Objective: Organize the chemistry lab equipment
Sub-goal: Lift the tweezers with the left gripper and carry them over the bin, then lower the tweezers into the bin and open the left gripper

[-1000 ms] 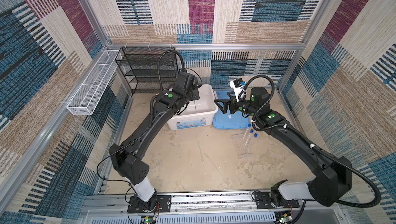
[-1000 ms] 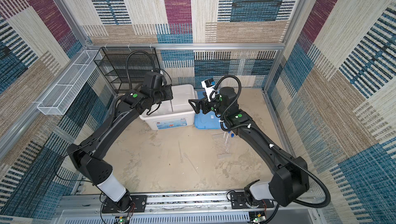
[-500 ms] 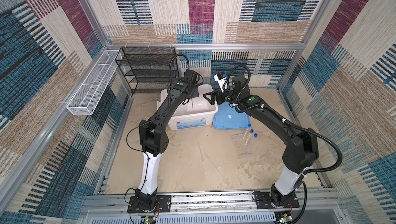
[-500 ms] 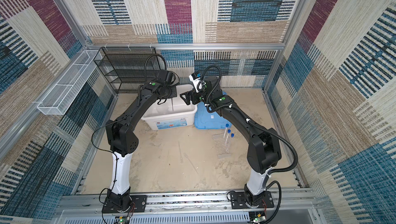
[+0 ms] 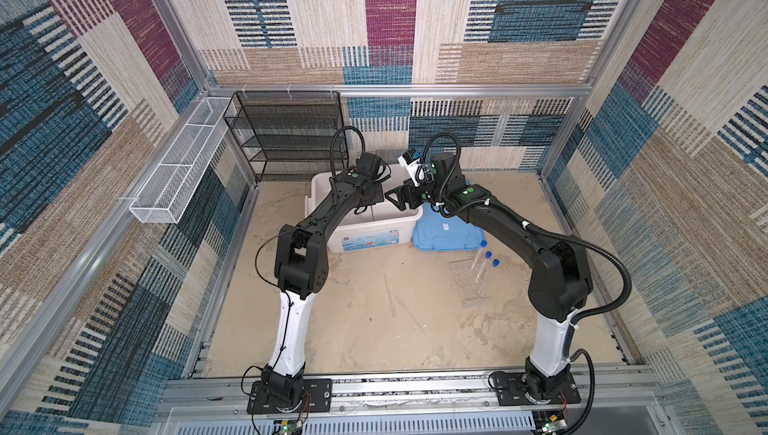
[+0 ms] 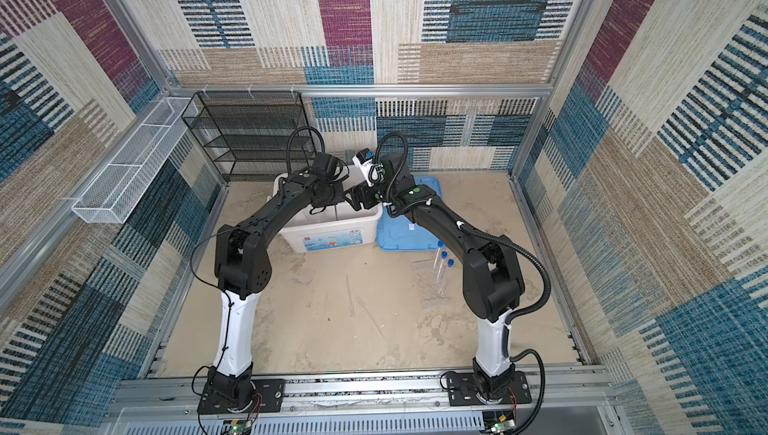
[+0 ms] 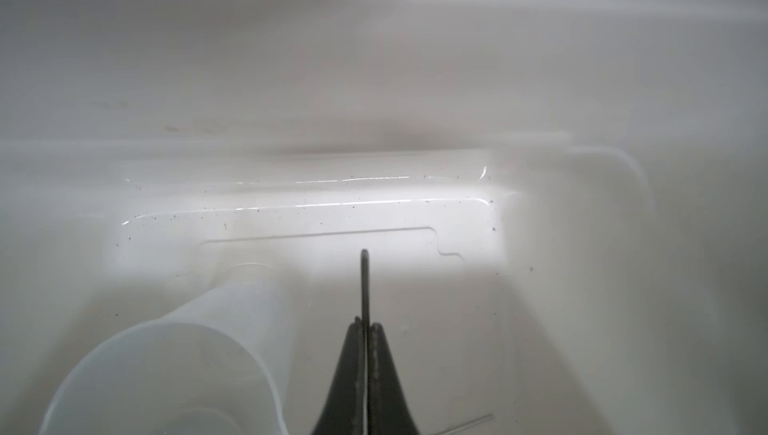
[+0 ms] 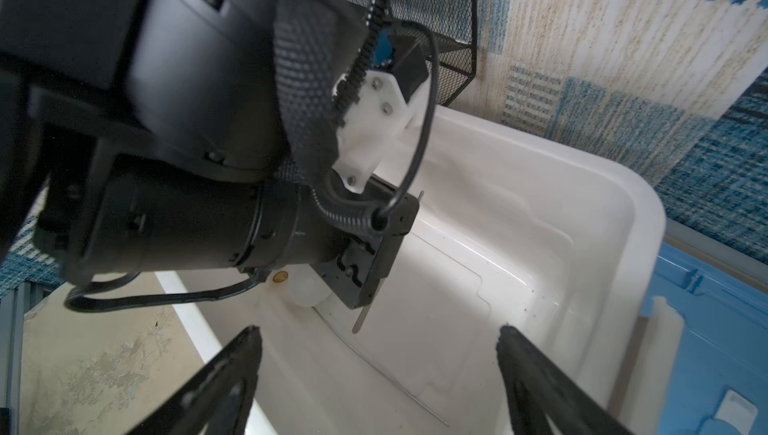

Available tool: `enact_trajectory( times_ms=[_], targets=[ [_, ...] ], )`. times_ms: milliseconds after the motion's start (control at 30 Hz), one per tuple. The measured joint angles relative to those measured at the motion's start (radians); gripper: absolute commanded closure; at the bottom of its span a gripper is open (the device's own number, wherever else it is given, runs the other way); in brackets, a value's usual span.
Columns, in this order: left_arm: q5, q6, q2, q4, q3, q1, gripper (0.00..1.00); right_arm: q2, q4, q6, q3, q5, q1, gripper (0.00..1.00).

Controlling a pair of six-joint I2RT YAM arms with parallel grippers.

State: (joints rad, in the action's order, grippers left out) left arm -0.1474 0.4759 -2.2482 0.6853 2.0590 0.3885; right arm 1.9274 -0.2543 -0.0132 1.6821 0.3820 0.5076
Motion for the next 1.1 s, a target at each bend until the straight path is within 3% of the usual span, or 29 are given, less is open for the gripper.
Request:
enact_trajectory(
  times_ms=[300,700,933,1100],
  targets=[
    [0.018,0.002,-0.024,-0.083,-0.056,-0.007,1.00,0.064,-0.005,-0.021,0.028,-0.019,0.010,0.15],
    [0.023,0.018,-0.035,-0.172,-0.130,-0.005,0.87,0.093,-0.006,-0.029,0.037,-0.025,0.021,0.16],
    [0.023,0.018,-0.047,-0.179,-0.124,-0.007,0.76,0.093,-0.006,-0.029,0.039,-0.023,0.023,0.16],
    [0.022,0.018,-0.045,-0.174,-0.124,-0.006,0.55,0.086,-0.006,-0.029,0.039,-0.023,0.023,0.15]
  ],
)
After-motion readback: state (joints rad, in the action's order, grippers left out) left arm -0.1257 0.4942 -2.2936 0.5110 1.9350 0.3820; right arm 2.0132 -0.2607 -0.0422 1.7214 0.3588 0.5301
